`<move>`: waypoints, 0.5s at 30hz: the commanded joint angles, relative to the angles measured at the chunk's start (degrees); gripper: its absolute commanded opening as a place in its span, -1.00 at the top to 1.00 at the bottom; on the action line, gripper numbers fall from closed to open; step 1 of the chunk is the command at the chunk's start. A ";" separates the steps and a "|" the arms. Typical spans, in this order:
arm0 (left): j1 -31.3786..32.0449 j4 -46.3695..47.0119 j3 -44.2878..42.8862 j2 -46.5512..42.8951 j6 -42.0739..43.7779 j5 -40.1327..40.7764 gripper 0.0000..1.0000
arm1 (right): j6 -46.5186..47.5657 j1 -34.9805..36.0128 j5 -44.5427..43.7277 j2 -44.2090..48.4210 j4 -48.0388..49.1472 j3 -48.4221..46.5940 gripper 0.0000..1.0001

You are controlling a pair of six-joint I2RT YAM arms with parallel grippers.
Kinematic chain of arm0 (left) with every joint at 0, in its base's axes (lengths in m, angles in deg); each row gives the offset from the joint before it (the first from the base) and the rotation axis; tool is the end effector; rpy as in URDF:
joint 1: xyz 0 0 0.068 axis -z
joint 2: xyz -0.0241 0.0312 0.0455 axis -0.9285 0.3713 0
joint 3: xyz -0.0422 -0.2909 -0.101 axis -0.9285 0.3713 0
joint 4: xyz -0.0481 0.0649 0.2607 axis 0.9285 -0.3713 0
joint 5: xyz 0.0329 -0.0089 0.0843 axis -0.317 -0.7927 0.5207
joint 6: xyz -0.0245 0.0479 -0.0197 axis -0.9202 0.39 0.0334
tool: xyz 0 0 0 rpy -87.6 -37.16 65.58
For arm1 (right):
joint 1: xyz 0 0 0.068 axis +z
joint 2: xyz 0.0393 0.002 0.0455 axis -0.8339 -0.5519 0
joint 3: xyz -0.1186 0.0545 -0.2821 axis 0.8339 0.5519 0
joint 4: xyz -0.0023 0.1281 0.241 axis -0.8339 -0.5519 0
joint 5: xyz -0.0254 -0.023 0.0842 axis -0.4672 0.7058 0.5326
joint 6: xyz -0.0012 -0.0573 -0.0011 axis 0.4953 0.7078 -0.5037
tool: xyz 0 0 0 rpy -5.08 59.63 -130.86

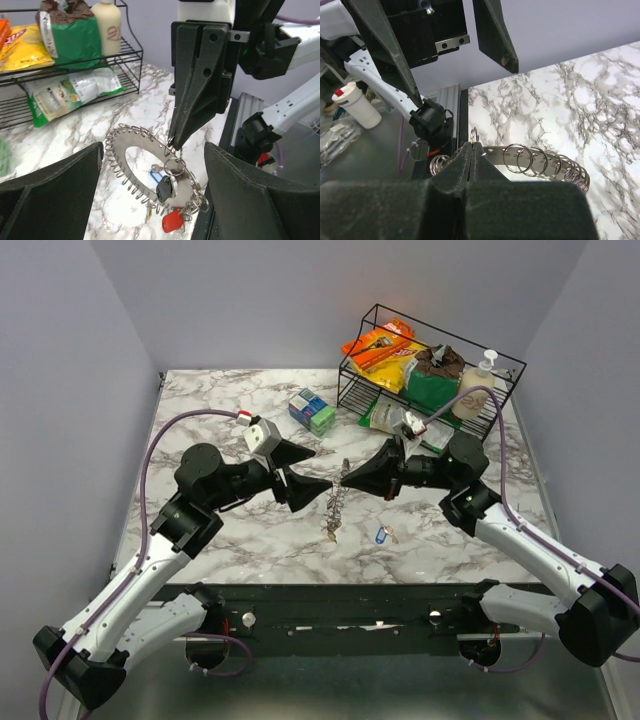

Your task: Put the keys on the keyring

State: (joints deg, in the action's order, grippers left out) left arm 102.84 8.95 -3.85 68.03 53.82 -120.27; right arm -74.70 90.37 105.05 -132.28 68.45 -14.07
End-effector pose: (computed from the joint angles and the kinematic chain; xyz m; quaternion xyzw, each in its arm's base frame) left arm 0.1362 -0.1206 0.4226 0.3143 0.6135 -0.4663 0.5545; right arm 0.1879 0.1644 0.3806 -0.3983 0.5456 0.5614 0.4780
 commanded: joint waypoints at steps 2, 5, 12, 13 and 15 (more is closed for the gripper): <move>0.17 10.31 2.87 -1.44 -2.37 -7.03 -0.68 | -2.18 0.32 -1.65 3.45 13.75 3.38 0.99; 0.09 16.82 5.24 -2.15 -3.51 -12.66 -0.65 | -2.97 0.32 -2.26 5.38 21.75 6.81 0.99; 0.08 18.25 4.81 0.57 -4.13 -16.18 -0.50 | -3.85 0.32 -1.39 6.53 24.49 8.05 0.99; 0.08 18.42 4.64 1.01 -4.22 -16.61 -0.45 | -4.03 0.32 -1.47 6.70 24.66 8.14 0.99; 0.08 18.77 4.37 2.15 -4.83 -17.50 -0.36 | -4.29 0.32 -1.12 6.62 25.10 8.14 0.99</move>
State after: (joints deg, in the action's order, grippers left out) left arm 102.84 25.06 1.28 68.40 50.28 -133.64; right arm -78.09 90.37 104.29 -126.84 87.75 -6.14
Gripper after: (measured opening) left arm 0.724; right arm 0.012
